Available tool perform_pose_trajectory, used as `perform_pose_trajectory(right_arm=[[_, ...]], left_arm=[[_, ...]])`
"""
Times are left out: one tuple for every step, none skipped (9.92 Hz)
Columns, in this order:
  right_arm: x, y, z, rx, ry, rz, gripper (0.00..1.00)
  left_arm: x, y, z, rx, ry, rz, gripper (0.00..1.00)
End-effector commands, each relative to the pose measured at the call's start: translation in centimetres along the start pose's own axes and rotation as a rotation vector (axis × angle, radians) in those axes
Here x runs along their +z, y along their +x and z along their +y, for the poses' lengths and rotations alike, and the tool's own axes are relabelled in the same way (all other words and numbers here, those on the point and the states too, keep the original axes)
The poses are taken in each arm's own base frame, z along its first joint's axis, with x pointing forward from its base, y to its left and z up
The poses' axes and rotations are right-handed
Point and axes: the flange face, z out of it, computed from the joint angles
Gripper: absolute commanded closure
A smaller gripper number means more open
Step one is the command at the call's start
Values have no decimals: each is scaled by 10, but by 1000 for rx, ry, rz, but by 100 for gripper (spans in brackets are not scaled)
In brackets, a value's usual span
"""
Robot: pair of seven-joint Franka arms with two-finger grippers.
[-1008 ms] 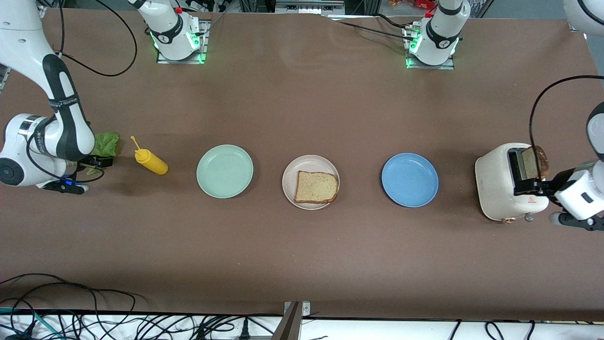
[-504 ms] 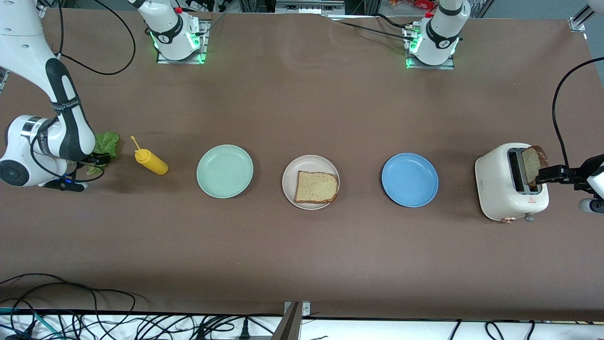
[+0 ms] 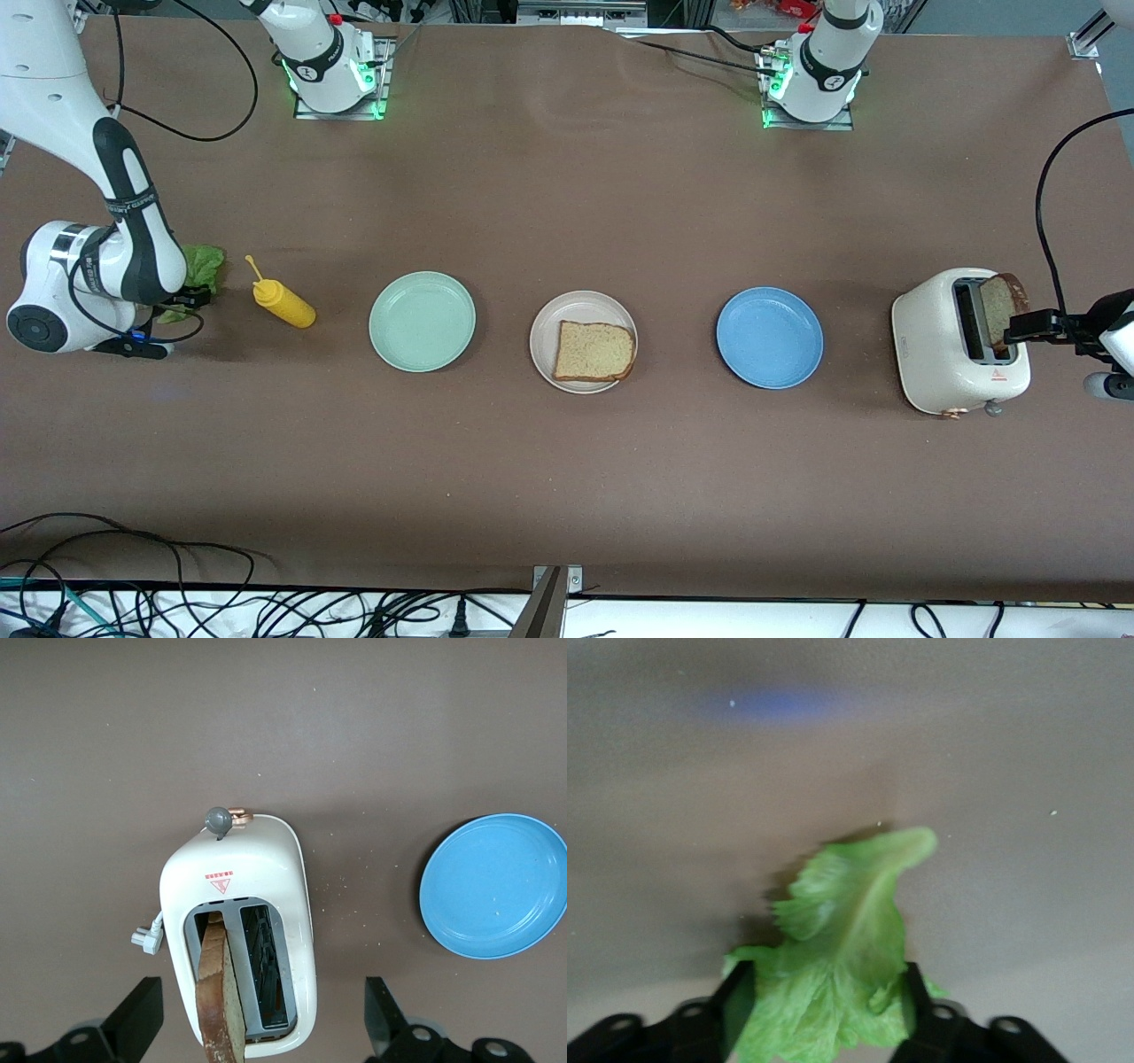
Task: Make sandwich on beige plate with both arms
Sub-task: 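Lift the green lettuce leaf with the right gripper toward the beige plate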
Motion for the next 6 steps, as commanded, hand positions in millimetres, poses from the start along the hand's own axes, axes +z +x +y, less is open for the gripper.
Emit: perform_pose_trajectory(right_arm=[[0, -1, 4, -8, -11, -6, 100], [-3, -1, 5, -3, -12, 0, 100], [-9, -1, 7, 3, -11, 10, 100], [-22, -4, 9, 8, -10, 31, 100], [-51, -10, 16, 18, -6, 63, 100], [-90, -19, 26, 37, -2, 93, 100]], left_arm=[[-4, -5, -1, 21, 25, -7, 0], [-3, -6, -2, 19, 24, -8, 0], [-3, -6, -3, 18, 24, -8, 0], [-3, -6, -5, 15, 22, -8, 0], [-2, -6, -6, 13, 22, -8, 0], [-1, -6, -6, 13, 20, -9, 0]])
